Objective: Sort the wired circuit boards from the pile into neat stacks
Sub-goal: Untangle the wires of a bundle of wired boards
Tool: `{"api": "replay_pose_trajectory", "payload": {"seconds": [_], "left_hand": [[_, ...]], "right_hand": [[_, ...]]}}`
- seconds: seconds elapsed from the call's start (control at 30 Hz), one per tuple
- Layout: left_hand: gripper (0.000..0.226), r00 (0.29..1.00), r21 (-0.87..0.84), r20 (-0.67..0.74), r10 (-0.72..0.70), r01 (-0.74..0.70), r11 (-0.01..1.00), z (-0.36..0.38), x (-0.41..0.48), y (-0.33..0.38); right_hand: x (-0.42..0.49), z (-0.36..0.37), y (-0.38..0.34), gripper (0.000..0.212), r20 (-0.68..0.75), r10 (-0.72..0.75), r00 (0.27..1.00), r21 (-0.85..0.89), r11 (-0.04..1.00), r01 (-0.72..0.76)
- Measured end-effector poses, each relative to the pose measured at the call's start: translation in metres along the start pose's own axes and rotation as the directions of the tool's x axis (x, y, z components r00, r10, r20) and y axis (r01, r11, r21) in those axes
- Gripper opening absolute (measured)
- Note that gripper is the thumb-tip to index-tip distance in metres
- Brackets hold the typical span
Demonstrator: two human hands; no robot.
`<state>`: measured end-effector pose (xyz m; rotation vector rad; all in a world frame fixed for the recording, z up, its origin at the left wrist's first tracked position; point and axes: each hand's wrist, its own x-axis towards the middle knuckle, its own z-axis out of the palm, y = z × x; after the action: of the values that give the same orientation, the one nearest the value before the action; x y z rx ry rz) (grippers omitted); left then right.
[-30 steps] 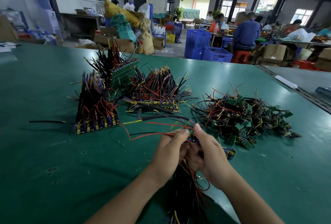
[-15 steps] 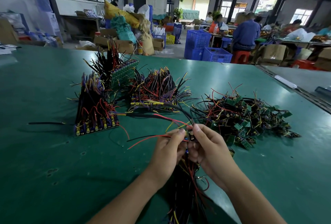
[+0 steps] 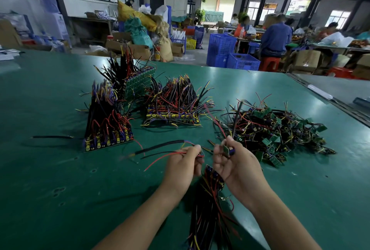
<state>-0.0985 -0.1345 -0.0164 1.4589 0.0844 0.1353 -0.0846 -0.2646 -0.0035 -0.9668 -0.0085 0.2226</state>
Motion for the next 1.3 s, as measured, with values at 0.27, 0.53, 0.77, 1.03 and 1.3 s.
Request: {"api": "replay_pose_trajectory", "payload": {"seconds": [0.27,0.53,0.77,1.03,1.3], "left_hand": [[0.039,1.0,0.189,0.029,-0.005,-0.001,0.982,-0.008,0.004,-0.008],[0.051,0.997,0.493,0.073,0.036,-0.067,0.868,-0.014,0.01,-0.015],[0.052,0.989,0.56,0.117,0.094,-0.144,0.816,-0.015,0.006,-0.012],[0.053,0.978,0.607,0.149,0.144,-0.205,0.768,-0.011,0.002,-0.013],[0.043,0.962,0.631,0.159,0.22,-0.271,0.727,-0.008,-0.002,-0.01]], "right_hand": [[0.001,-0.007,-0.002,0.023,-0.018,-0.059,0.998,-0.103,0.993,0.057],[0.002,-0.007,-0.003,0.023,-0.023,-0.028,0.999,-0.06,0.998,0.027],[0.003,-0.009,0.001,0.034,-0.067,-0.2,0.977,-0.159,0.969,0.188],[0.005,-0.009,0.008,0.05,-0.062,-0.32,0.945,-0.325,0.902,0.284],[-0.002,-0.005,0.009,0.02,0.092,-0.29,0.953,-0.501,0.813,0.296]]}}
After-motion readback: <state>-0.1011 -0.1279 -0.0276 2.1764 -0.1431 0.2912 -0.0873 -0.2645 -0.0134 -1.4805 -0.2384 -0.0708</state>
